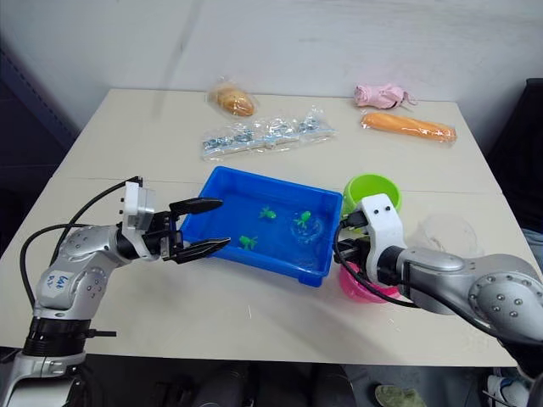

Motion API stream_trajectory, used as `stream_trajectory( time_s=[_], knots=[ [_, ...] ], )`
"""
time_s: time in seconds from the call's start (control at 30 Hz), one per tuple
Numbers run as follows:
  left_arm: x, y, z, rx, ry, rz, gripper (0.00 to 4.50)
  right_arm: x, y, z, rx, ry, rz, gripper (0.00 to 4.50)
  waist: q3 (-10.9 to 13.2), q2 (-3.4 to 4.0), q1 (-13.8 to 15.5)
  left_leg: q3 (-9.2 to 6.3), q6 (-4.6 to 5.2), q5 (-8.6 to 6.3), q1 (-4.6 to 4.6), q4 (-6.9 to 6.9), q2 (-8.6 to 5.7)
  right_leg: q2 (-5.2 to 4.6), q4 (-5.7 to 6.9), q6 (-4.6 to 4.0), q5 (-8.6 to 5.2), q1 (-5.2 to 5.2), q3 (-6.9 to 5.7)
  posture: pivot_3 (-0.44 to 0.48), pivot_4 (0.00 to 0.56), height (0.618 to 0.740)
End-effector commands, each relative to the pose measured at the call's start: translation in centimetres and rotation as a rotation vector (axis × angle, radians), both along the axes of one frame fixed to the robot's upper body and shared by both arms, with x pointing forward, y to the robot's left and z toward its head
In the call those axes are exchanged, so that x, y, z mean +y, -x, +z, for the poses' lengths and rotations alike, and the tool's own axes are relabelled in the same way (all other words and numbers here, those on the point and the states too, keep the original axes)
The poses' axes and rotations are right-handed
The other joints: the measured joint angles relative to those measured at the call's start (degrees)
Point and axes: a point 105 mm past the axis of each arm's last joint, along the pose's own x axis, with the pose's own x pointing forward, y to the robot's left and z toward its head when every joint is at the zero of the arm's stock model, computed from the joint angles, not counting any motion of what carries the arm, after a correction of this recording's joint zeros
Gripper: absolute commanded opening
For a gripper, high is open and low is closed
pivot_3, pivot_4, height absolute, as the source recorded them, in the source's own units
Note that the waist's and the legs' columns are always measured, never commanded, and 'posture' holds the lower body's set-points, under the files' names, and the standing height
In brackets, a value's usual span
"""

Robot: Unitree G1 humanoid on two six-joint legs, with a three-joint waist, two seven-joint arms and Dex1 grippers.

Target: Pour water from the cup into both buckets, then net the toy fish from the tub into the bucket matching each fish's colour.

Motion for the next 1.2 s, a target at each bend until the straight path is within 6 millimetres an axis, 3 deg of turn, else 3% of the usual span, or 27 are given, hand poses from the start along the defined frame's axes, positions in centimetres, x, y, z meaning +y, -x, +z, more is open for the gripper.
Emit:
stream_trajectory(
  time_s=[0.03, 0.37, 0.57, 0.7, 0.97, 1.2],
  knots=[
    [0.0, 0.2, 0.9, -0.041, -0.004, -0.01, 4.46, 0.0, 0.2, 2.4, -0.127, -0.052, 0.032, 0.0, 0.0, 0.0, 0.0, -0.01, 0.0, 0.0, 0.0, 0.0, 0.0, 0.0, 0.0, 0.0, 0.0, 0.0, 0.0, 0.0, 0.15, 0.74],
    [-0.7, -0.3, 0.9, -0.042, 0.01, -0.033, 4.46, -1.8, 1.7, 4.7, -0.324, -0.107, 0.071, 0.0, 0.0, 0.0, 0.1, 0.0, -0.01, 0.0, 0.03, 0.0, -0.03, 0.01, 0.05, 0.01, 0.01, 0.02, 0.02, 0.0, 0.15, 0.74],
    [-1.4, -0.7, 1.0, -0.044, 0.019, -0.061, 4.46, -6.3, 1.9, 5.9, -0.404, -0.005, -0.03, 0.0, 0.0, 0.0, 0.2, 0.13, -0.01, 0.01, 0.08, 0.0, -0.03, 0.02, 0.08, 0.01, 0.01, 0.05, 0.03, 0.0, 0.15, 0.74],
    [-1.7, -0.9, 1.1, -0.05, 0.024, -0.073, 4.46, -8.1, 2.3, 6.5, -0.407, -0.013, -0.054, 0.0, 0.0, 0.0, 0.1, 0.25, -0.02, 0.02, 0.13, 0.01, -0.05, 0.02, 0.11, 0.02, 0.01, 0.1, 0.05, 0.0, 0.15, 0.74],
    [-2.2, -1.4, 1.2, -0.056, 0.054, -0.067, 4.46, -12.2, 2.2, 5.9, -0.344, 0.019, -0.2, 0.0, 0.0, 0.0, 0.1, 0.37, -0.05, 0.03, 0.18, 0.04, -0.04, 0.04, 0.22, 0.01, 0.01, 0.09, 0.1, 0.0, 0.15, 0.74],
    [-2.6, -1.4, 1.1, -0.059, 0.058, -0.078, 4.46, -13.3, 1.1, 5.4, -0.366, 0.132, -0.245, 0.0, 0.0, 0.0, 0.0, 0.44, -0.08, 0.05, 0.24, 0.09, -0.04, 0.04, 0.36, 0.01, 0.01, 0.08, 0.15, 0.0, 0.15, 0.74]
  ],
)
